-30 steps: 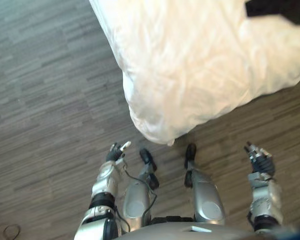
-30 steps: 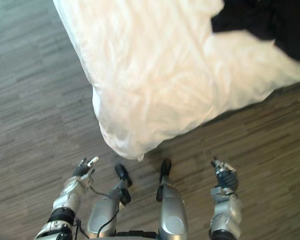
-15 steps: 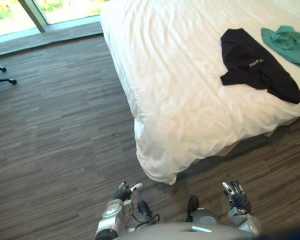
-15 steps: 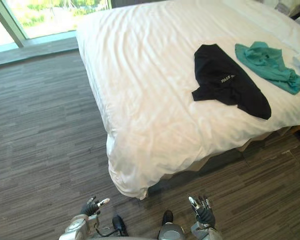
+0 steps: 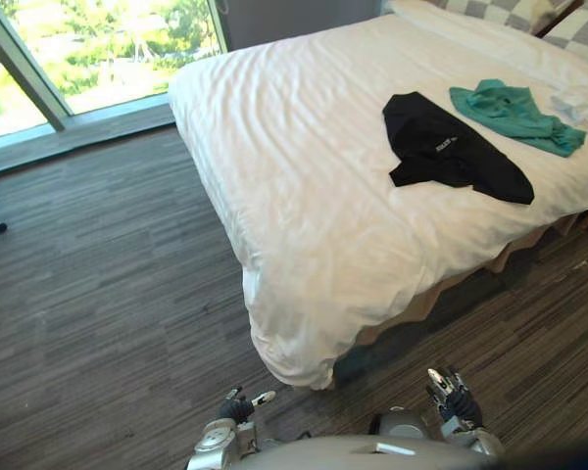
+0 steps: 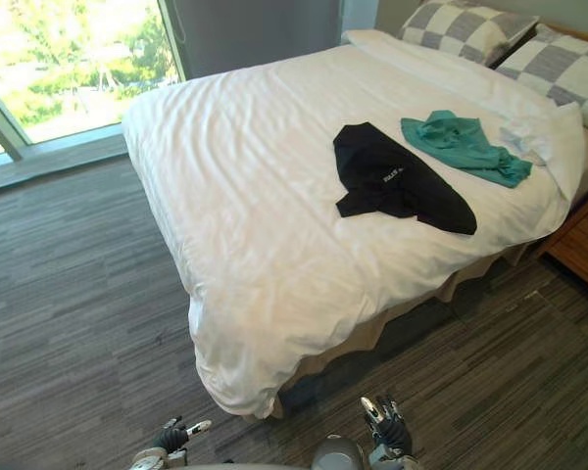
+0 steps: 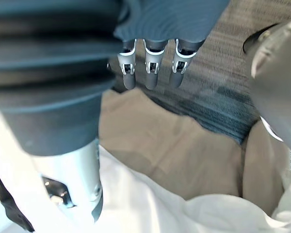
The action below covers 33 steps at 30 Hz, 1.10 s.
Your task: Tidy the bed and pick cloth on bed and put in laundry
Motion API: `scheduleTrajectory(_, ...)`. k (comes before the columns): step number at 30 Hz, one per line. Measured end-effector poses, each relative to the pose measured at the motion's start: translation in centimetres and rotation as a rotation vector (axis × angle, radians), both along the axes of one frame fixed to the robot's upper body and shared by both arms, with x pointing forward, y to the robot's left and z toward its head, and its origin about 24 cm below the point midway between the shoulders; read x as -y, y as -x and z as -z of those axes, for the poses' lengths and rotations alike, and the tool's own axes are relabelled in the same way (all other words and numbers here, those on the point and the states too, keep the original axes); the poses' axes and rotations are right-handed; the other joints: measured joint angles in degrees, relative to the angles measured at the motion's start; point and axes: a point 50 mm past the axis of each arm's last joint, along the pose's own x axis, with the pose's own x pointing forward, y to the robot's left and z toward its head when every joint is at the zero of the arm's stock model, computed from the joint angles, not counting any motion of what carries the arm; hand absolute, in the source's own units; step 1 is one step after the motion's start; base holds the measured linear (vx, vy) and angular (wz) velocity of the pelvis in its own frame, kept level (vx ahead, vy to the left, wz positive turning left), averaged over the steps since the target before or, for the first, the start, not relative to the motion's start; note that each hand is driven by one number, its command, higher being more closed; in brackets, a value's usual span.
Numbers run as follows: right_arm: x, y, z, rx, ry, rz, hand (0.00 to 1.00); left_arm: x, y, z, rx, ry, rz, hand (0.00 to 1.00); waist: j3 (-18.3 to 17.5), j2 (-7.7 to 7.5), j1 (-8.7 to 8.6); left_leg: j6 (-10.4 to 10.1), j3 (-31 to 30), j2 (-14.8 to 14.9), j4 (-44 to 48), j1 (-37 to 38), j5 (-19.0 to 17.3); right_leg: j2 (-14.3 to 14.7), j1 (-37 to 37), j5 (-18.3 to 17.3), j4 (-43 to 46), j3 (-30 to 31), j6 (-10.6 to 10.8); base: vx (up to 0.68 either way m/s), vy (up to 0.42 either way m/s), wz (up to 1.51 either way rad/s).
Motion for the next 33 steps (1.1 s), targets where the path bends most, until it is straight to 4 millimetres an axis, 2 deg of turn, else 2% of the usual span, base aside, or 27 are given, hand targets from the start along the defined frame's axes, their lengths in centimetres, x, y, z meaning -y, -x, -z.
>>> scheduleTrajectory(3,-0.2,-0.5,-0.1,0.003,0.008,-0.026,0.00,-0.2,-0.2,-0.1,0.005,-0.008,0.001,0.00,0.1,-0.16,0.22,-0.1,1.5,0.8,4.2,-2.3,-2.9,1.9,2.7,6.0,-10.6,1.8,-0.1,-0.07,0.056,-0.49)
scheduleTrajectory(4,-0.2,-1.0,-0.3,0.009,0.019,-0.044,0.00,-0.3,-0.4,-0.1,0.009,-0.011,-0.002,0.00,1.1,-0.27,0.47,-1.0,1.4,0.9,6.3,-2.9,-4.4,2.1,2.7,7.8,-12.4,3.1,0.1,-0.05,0.073,-0.75)
scheduleTrajectory(5,-0.1,-1.4,-0.4,0.010,0.025,-0.055,0.00,-0.6,-0.5,-0.2,0.014,-0.015,-0.020,0.00,2.2,0.12,1.45,-2.7,0.3,0.8,8.7,-2.9,-6.3,2.3,2.7,8.0,-12.3,5.1,0.3,-0.04,0.083,-0.79)
scheduleTrajectory(6,-0.1,-1.4,-0.3,0.005,0.026,-0.053,0.00,-0.7,-0.5,-0.2,0.013,-0.021,-0.022,0.00,2.5,0.19,1.55,-3.0,-0.3,0.8,9.9,-2.9,-6.7,2.4,2.5,8.1,-12.3,6.3,0.3,0.00,0.082,-0.94)
scheduleTrajectory(7,-0.3,-1.2,-0.1,-0.018,0.029,-0.054,0.00,-1.1,-0.3,-0.2,0.011,-0.030,-0.050,0.00,2.9,-0.04,1.97,-0.8,-3.8,0.6,12.8,-3.0,-5.7,2.3,2.5,8.2,-12.3,8.9,0.5,0.07,0.013,-1.10)
scheduleTrajectory(8,-0.6,-1.5,-0.2,-0.020,0.033,-0.080,0.00,-1.1,-0.1,-0.2,0.010,-0.018,-0.090,0.00,2.8,-0.03,2.83,-0.6,-7.4,0.6,15.6,-3.5,-5.8,2.2,1.9,7.9,-12.3,11.2,0.4,0.12,-0.025,-1.14)
scheduleTrajectory(11,-1.3,-1.2,0.0,-0.027,0.022,-0.102,0.00,-1.5,0.4,-0.3,0.038,-0.010,-0.201,0.00,2.7,-0.28,3.58,0.6,-12.0,1.7,24.4,-5.7,-6.5,2.3,1.0,7.7,-12.0,14.1,0.2,0.10,-0.036,-1.12)
scheduleTrajectory(13,-1.1,-0.5,0.1,-0.036,0.029,-0.094,0.00,-1.5,0.7,-0.4,0.064,-0.012,-0.240,0.00,2.2,0.43,3.53,2.3,-14.3,3.6,31.0,-8.3,-7.6,2.8,-0.1,7.7,-11.5,15.2,0.2,0.08,0.022,-0.90)
scheduleTrajectory(15,-0.9,0.2,0.2,-0.047,0.024,-0.075,0.00,-1.3,0.9,-0.3,0.070,-0.002,-0.250,0.00,1.9,0.81,3.45,2.3,-16.1,4.8,35.0,-9.7,-8.4,3.6,-2.0,6.9,-8.9,17.1,0.1,0.09,0.078,-0.73)
scheduleTrajectory(17,-0.3,1.6,0.3,-0.060,0.023,-0.009,0.00,-0.4,0.8,-0.1,0.081,0.033,-0.216,0.00,0.5,1.83,2.27,1.6,-18.4,4.5,33.5,-9.0,-11.3,4.2,-4.2,6.2,-6.2,18.2,0.2,0.14,0.165,-0.39)
scheduleTrajectory(18,0.1,2.3,0.4,-0.071,0.028,0.018,0.00,-0.2,0.6,-0.1,0.093,0.043,-0.201,0.00,-0.5,2.35,1.76,1.5,-18.4,3.7,29.7,-8.0,-12.5,4.4,-6.3,6.7,-4.4,18.6,1.1,0.11,0.180,-0.28)
scheduleTrajectory(20,-0.1,2.3,0.4,-0.062,0.026,0.037,0.00,-0.1,0.1,-0.2,0.110,0.057,-0.189,0.00,-0.9,1.80,1.34,1.5,-17.8,2.3,25.6,-6.8,-12.7,3.9,-7.5,7.3,-3.7,18.2,1.5,0.08,0.130,-0.17)
scheduleTrajectory(21,-0.5,2.5,0.5,-0.062,0.019,0.048,0.00,0.2,-0.7,-0.4,0.131,0.070,-0.169,0.00,-0.7,1.19,0.85,1.5,-17.7,0.9,21.6,-5.7,-12.7,3.2,-8.5,8.5,-3.2,16.8,1.6,0.04,0.094,-0.08)
scheduleTrajectory(23,-0.8,3.2,0.7,-0.078,0.007,0.059,0.00,0.6,-1.2,-0.5,0.141,0.083,-0.155,0.00,-0.6,1.11,1.01,1.5,-16.9,-0.2,17.9,-3.0,-12.7,2.7,-8.7,9.0,-2.1,15.6,1.6,-0.03,0.138,-0.22)
scheduleTrajectory(25,-1.4,3.1,0.7,-0.073,-0.005,0.060,0.00,0.7,-1.1,-0.5,0.133,0.087,-0.158,0.00,-0.5,1.46,0.95,1.5,-13.9,-0.6,14.9,-1.0,-12.7,2.2,-9.8,9.2,0.1,11.7,1.1,-0.12,0.100,-0.34)
scheduleTrajectory(26,-1.5,2.7,0.6,-0.054,0.000,0.067,0.00,0.7,-0.9,-0.4,0.130,0.086,-0.158,0.00,-0.4,1.95,0.64,1.7,-11.4,-0.6,12.9,-0.2,-12.7,1.0,-10.9,7.2,3.4,5.8,-1.2,-0.13,0.025,-0.15)
scheduleTrajectory(27,-1.4,2.7,0.6,-0.051,0.003,0.069,0.00,0.7,-0.9,-0.4,0.128,0.087,-0.157,0.00,-0.4,1.98,0.51,1.9,-9.9,-0.6,11.8,0.3,-12.8,0.1,-11.9,4.8,7.0,2.5,-2.4,-0.15,0.028,0.00)
scheduleTrajectory(28,-1.4,2.8,0.6,-0.050,0.002,0.083,0.00,0.8,-0.6,-0.3,0.119,0.085,-0.153,0.00,-0.3,2.01,0.28,2.0,-7.7,-0.6,9.2,1.3,-12.8,-2.0,-13.8,0.5,15.8,-2.6,-3.3,-0.08,0.012,0.05)
scheduleTrajectory(30,-1.3,2.6,0.5,-0.036,0.007,0.095,0.00,0.7,0.0,-0.2,0.105,0.078,-0.147,0.00,-0.4,1.82,0.97,2.0,-5.9,-0.6,8.9,1.8,-12.8,-3.9,-15.9,-2.7,24.3,-4.2,-3.9,-0.03,-0.054,-0.27)
scheduleTrajectory(31,-1.2,2.7,0.4,-0.034,0.011,0.096,0.00,0.4,0.4,-0.1,0.091,0.071,-0.153,0.00,-0.4,1.26,1.12,1.9,-5.0,-1.1,9.7,1.8,-12.9,-4.7,-17.2,-3.0,26.6,-4.1,-3.7,0.01,-0.114,-0.77)
scheduleTrajectory(32,-1.2,2.1,0.3,-0.017,0.014,0.089,0.00,0.4,0.6,0.0,0.073,0.071,-0.160,0.00,-0.4,0.71,1.57,2.0,-4.1,-1.6,10.6,1.6,-12.8,-3.4,-18.5,-2.3,26.9,-3.7,-4.4,0.02,-0.096,-0.90)
scheduleTrajectory(33,-1.2,1.7,0.2,-0.006,0.017,0.081,0.00,0.3,0.8,0.1,0.064,0.074,-0.168,0.00,-0.4,1.46,2.00,2.8,-3.4,-1.3,10.8,1.6,-12.3,-2.0,-18.6,-1.4,25.3,-2.8,-5.4,0.01,-0.115,-1.42)
